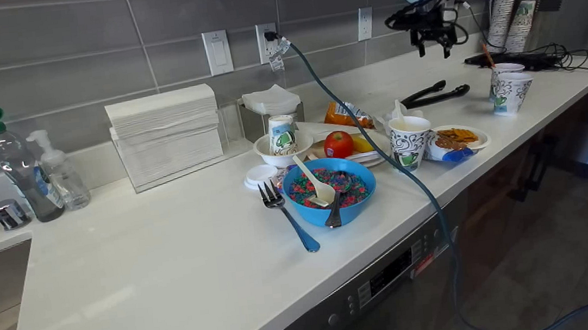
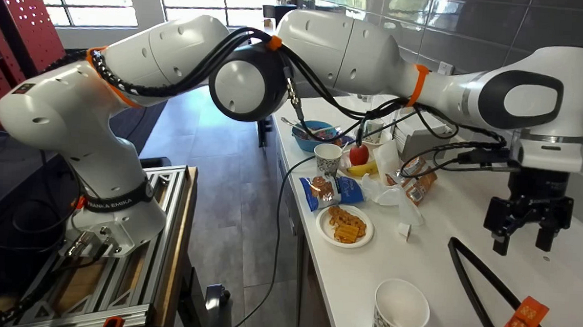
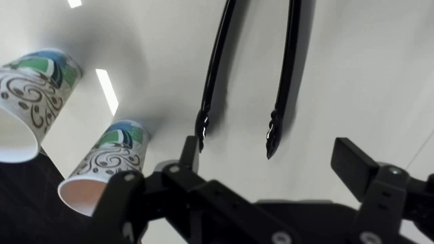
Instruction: Move the spatula to the right
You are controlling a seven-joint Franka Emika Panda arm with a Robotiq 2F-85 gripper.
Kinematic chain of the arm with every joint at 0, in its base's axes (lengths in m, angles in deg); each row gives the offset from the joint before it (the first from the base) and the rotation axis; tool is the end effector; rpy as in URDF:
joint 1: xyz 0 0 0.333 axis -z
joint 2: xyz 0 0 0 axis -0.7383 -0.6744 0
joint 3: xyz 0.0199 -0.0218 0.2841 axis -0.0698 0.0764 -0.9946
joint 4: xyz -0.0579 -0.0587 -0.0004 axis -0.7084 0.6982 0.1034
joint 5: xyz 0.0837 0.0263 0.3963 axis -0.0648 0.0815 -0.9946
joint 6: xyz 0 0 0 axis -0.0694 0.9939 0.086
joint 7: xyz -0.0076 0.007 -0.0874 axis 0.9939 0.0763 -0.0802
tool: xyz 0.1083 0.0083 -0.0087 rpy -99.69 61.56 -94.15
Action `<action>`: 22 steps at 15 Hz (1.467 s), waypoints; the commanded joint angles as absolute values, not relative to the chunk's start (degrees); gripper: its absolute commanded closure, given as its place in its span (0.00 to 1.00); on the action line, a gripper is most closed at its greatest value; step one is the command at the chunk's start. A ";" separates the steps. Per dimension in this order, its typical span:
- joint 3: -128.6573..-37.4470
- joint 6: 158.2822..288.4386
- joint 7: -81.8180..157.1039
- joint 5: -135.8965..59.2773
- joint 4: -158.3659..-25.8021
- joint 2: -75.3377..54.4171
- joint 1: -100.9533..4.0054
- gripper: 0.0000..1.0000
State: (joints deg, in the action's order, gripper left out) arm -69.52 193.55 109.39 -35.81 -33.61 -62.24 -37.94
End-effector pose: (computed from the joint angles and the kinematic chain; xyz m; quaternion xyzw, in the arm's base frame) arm 0.7565 -0.2484 0.2728 0.6888 -0.7000 0.1183 0.1468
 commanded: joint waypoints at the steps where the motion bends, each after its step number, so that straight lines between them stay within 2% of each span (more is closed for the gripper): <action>1: -72.13 194.57 95.82 -36.67 -36.78 -58.43 -35.56 0.00; 8: -76.51 194.23 73.17 -37.48 -43.27 -53.45 -32.58 0.00; 22: -81.25 196.70 38.01 -36.82 -77.86 -34.96 -31.99 0.00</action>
